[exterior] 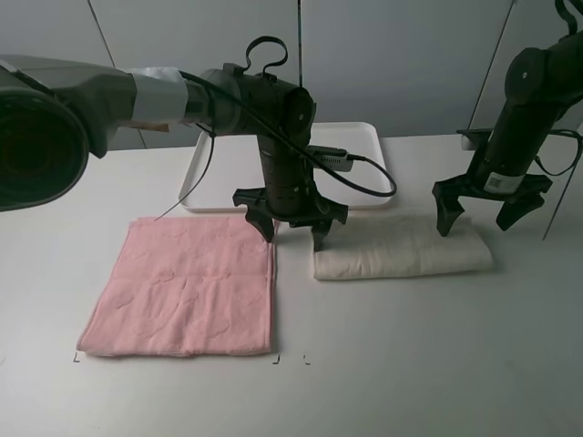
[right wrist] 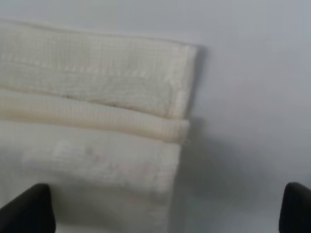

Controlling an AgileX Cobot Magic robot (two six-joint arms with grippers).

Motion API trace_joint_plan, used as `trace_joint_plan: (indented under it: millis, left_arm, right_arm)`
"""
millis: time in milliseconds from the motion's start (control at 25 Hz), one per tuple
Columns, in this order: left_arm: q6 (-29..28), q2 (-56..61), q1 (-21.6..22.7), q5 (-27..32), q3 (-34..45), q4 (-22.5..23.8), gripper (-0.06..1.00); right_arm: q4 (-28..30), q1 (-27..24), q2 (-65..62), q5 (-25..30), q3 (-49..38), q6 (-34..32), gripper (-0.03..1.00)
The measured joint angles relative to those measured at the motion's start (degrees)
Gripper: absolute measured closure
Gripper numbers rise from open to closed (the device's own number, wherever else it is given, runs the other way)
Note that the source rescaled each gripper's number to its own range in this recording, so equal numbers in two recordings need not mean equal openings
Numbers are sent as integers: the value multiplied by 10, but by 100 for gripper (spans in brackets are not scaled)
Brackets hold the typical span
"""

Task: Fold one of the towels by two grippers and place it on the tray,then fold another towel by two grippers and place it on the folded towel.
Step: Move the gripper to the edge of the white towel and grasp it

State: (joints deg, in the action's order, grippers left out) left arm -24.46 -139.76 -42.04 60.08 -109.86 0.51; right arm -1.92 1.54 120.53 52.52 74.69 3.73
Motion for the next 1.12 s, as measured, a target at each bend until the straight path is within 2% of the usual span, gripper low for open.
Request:
trace_joint_plan:
  millis: [480, 560, 760, 840, 1000, 1080, 1120]
  left_arm:
    - [1, 0, 0, 1, 0, 0, 1]
    - [1, 0, 0, 1, 0, 0, 1]
    - [2, 0, 0, 1, 0, 0, 1]
    - [2, 0, 0, 1, 0, 0, 1]
    - [2, 0, 0, 1, 0, 0, 1]
    - [2, 0, 0, 1, 0, 0, 1]
    - [2, 0, 0, 1, 0, 0, 1]
  right_arm:
    - [-15, -4, 20, 3, 3, -6, -3]
    - [-17, -4, 20, 3, 4, -6, 3]
    - [-54, -4, 24, 4, 4, 17, 35]
    - [-67, -4, 26, 7, 4, 25, 39]
    - [-68, -4, 30, 14, 5, 31, 39]
    - [-69, -4, 30, 15, 5, 32, 44]
    - [-72, -4, 31, 16, 5, 36, 51]
